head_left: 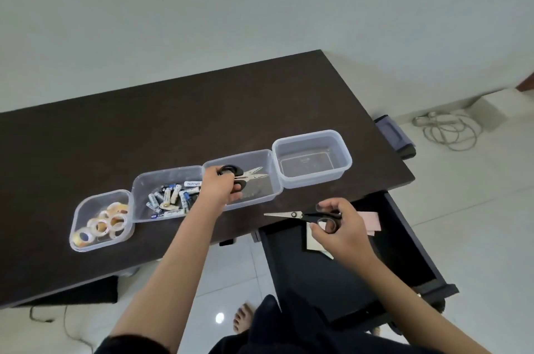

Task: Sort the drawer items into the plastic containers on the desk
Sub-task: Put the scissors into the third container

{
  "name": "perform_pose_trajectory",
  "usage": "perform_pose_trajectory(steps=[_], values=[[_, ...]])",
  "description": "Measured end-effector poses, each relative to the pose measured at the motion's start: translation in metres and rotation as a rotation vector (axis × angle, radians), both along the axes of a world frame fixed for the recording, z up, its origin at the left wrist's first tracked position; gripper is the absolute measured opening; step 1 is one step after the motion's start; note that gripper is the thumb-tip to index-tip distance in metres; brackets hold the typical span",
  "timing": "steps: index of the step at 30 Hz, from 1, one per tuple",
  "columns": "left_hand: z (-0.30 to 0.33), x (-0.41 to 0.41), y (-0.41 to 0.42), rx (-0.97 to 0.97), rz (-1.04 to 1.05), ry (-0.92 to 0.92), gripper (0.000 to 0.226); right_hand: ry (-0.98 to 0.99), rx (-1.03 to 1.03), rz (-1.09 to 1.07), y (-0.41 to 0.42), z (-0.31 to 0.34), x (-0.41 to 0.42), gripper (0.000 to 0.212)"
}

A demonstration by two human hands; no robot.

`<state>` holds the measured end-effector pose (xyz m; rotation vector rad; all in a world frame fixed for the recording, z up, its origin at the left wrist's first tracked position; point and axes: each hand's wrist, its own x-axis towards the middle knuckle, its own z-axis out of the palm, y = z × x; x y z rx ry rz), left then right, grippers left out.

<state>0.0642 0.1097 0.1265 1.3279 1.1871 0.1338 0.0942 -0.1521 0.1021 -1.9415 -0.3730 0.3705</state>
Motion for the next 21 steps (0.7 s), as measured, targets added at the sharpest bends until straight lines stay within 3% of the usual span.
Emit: perform_pose_trajectory(steps=[8, 12, 18, 21], values=[[-0.016, 0.013, 0.006, -0.028, -0.227, 0.105, 0.016, -0.06, 0.059, -0.16, 0.024, 0.01, -0.022, 0.04], [-0.006, 0.008, 0.013, 0.196, -0.407, 0.149, 0.048, -0.092, 0.065, -0.185, 0.042, 0.016, -0.024, 0.042], [0.004, -0.022, 0.033, 0.609, -0.515, 0.054, 0.061, -0.102, 0.115, -0.224, 0.082, 0.026, -0.015, 0.039], [-0.001, -0.042, 0.042, 0.749, -0.573, 0.149, 0.084, -0.108, 0.083, -0.194, 0.11, 0.025, -0.005, 0.038]])
